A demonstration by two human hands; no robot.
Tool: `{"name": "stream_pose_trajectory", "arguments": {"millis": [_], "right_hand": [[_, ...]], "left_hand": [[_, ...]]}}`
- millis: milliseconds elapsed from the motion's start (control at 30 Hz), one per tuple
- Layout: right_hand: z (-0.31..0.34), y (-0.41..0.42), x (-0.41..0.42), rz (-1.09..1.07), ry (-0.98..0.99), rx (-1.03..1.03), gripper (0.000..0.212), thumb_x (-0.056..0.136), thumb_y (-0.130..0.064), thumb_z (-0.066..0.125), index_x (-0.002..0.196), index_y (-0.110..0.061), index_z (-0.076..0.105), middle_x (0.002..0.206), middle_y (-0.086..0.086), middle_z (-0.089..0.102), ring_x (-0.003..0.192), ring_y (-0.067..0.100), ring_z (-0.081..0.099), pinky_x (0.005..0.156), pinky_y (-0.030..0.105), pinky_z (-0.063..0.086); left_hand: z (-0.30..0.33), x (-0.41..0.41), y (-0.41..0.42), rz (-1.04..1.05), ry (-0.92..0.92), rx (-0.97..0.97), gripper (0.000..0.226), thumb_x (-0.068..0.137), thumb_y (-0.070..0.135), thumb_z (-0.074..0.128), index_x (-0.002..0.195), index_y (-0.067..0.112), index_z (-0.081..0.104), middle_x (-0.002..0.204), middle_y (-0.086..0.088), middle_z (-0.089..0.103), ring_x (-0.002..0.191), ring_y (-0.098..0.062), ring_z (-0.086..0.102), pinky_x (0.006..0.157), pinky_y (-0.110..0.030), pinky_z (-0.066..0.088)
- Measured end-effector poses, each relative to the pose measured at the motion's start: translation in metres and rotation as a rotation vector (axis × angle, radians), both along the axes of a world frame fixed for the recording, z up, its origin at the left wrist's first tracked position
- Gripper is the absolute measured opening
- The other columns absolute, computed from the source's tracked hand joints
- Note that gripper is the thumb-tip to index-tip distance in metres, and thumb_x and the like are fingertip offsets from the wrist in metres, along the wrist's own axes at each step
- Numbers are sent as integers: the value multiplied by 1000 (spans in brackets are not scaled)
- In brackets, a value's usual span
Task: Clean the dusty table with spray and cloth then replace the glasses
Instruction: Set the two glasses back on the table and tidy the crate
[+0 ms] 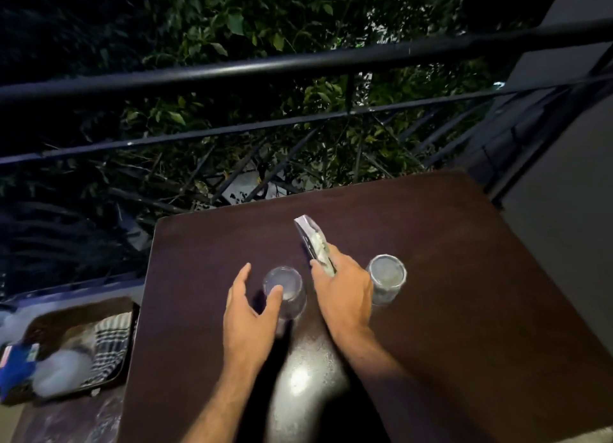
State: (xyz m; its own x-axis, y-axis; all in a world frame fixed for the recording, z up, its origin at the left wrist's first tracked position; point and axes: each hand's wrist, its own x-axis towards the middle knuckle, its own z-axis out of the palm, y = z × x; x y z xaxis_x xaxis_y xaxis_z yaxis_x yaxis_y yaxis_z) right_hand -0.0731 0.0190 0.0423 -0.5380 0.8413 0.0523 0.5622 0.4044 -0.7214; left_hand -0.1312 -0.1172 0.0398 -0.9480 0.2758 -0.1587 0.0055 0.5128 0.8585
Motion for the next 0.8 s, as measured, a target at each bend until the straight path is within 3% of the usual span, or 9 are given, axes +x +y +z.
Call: {"name": "stream_pose_trajectory", "arguments": {"millis": [100, 333, 633, 800], "right_hand": [[-20, 9, 12, -25, -23, -53, 36, 88, -36, 68, 123, -29, 67, 108, 0, 72, 101, 26, 66, 85, 35, 49], [-64, 2, 27, -64, -73, -115, 35, 87, -32, 71, 121, -21, 67, 108, 5, 71, 103, 30, 66, 87, 40, 48], [-82, 3, 28, -118, -91, -161, 37, 84, -35, 76, 115, -18, 65, 112, 8, 69, 105, 36, 63, 92, 42, 46], [-83, 3, 29, -60, -125, -159, 46, 86, -37, 74, 125, -17, 60, 121, 7, 64, 112, 33, 61, 96, 41, 43]], "left_hand": [[-8, 13, 14, 10, -75, 19, 74, 88, 32, 76, 153, 28, 40, 156, 8, 44, 137, -7, 45, 104, -19, 32], [-24, 22, 22, -28, -35, -92, 79, 84, 22, 80, 152, 22, 41, 152, 5, 44, 135, -6, 46, 106, -16, 29], [-38, 15, 16, -65, -8, -156, 83, 84, 24, 79, 155, 20, 36, 158, 3, 39, 142, -13, 42, 109, -17, 27], [-41, 21, 14, -58, -23, -140, 87, 85, 27, 79, 158, 21, 32, 160, 4, 36, 145, -12, 39, 114, -20, 27]]}}
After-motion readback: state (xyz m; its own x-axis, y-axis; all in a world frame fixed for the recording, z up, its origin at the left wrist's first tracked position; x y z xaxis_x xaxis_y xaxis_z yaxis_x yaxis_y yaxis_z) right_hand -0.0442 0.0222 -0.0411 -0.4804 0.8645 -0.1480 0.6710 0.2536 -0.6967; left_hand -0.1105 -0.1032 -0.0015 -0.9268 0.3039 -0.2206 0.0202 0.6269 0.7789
